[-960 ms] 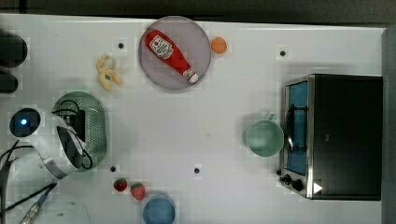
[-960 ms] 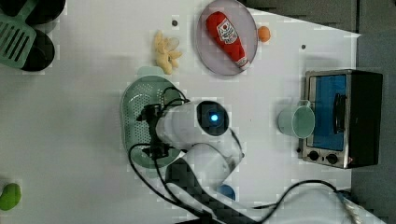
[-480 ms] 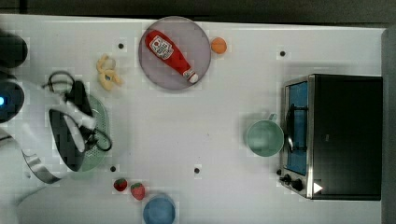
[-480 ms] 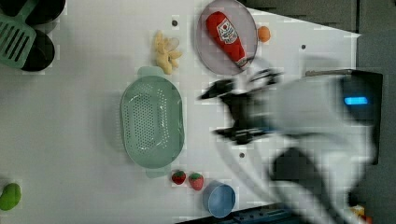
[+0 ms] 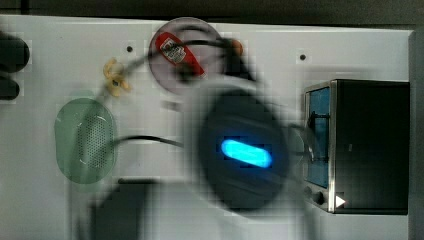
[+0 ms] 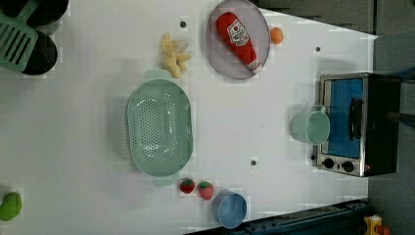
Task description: Drag strainer right to left.
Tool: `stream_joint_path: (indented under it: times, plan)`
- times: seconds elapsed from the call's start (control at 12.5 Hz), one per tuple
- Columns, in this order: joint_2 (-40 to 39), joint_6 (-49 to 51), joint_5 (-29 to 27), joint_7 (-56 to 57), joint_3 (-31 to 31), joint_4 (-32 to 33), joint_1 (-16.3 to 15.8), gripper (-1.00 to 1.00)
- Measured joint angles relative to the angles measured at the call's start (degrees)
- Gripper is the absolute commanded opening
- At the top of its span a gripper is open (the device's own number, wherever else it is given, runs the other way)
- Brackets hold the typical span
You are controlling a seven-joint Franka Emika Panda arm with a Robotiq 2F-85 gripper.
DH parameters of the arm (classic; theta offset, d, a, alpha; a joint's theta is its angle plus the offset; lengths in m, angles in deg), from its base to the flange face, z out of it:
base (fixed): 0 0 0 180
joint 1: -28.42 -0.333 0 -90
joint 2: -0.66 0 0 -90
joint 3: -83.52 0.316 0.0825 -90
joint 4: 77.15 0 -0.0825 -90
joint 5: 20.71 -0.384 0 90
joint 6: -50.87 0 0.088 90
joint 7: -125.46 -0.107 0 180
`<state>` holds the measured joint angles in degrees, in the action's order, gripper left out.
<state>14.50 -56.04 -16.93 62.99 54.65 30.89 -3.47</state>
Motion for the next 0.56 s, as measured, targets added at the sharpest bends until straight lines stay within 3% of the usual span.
stream_joint_path:
  times: [0.24, 0.56]
  plan:
    - [1.65, 1.31, 4.54, 12.43, -8.11, -2.07, 4.80, 1.00]
    - [-0.89, 2.81, 4.63, 17.02, -10.88, 1.01, 6.31, 1.00]
